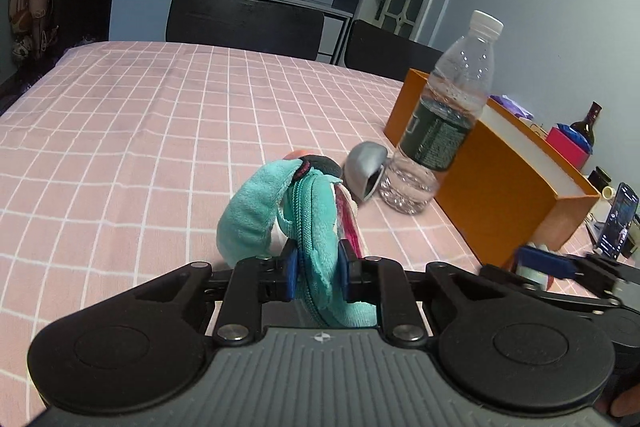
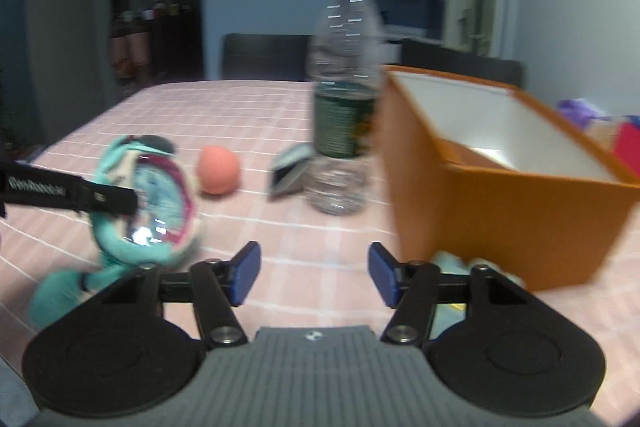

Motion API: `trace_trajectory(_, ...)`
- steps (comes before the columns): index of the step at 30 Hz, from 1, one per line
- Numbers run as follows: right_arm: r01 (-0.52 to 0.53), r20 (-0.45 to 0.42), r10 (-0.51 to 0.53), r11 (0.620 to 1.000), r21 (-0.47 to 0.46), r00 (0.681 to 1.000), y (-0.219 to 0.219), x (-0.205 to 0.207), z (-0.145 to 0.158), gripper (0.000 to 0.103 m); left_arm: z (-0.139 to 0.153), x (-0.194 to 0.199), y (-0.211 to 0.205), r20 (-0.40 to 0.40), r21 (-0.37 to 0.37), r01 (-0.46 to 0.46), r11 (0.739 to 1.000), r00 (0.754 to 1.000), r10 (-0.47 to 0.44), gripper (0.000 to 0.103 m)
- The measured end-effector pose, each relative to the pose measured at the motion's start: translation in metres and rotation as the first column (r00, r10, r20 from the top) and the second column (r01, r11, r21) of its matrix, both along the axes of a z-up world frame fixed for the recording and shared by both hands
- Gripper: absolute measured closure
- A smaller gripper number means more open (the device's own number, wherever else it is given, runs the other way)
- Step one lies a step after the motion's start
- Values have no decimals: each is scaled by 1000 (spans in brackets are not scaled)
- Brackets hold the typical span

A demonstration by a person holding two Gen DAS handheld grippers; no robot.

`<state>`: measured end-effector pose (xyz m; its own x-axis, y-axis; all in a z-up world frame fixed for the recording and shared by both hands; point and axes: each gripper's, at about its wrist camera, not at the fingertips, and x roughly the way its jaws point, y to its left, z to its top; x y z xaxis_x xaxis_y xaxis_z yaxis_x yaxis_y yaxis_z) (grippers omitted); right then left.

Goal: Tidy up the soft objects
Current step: 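Hold the teal doll with the left while the right grasps the grey-green plush toy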

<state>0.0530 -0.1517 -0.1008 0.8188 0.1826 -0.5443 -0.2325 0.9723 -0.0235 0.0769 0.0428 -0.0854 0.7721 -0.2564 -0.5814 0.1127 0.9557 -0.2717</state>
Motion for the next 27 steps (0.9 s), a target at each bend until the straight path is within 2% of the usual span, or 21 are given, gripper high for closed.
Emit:
trace_trajectory(3,69,21,-68,996,-57,997,-16,-14,-1,23,-4,-4,-3,-6,3,6,1000,1000,-6,81)
trace_trajectory(7,150,10,-150,982,-114,989,-35,-11,-11,21,-9,-7,-8,-15,9,4,1000,1000,-4,81)
trace_trajectory(9,172,-16,-174,979,-105,985,-47,-2,-19,21,-12,-7,-9,-13,14,0,1000,1000,0,81)
trace_trajectory(12,168,-28,-172,980,-110,985,-51,10,-26,15,-11,-9,-11,-2,20,-4,1000,1000,4,81)
trace_trajectory(15,159,-25,-164,978,-134,986,-48,20,-31,14,-12,-9,-12,-2,20,-9,1000,1000,9,81)
trace_trajectory(20,158,-32,-165,975,-155,986,-41,23,-43,23,-12,-9,-11,-6,16,-11,1000,1000,11,80)
trace_trajectory(22,158,-23,-164,972,-172,986,-39,22,-44,42,-13,-9,-10,-9,12,-13,1000,1000,13,80)
trace_trajectory(23,164,-24,-171,972,-171,985,-39,22,-44,43,-13,-9,-9,-10,9,-13,1000,1000,13,80)
trace_trajectory(27,145,-20,-151,972,-187,988,-36,21,-43,58,-13,-9,-9,-10,7,-13,1000,1000,13,80)
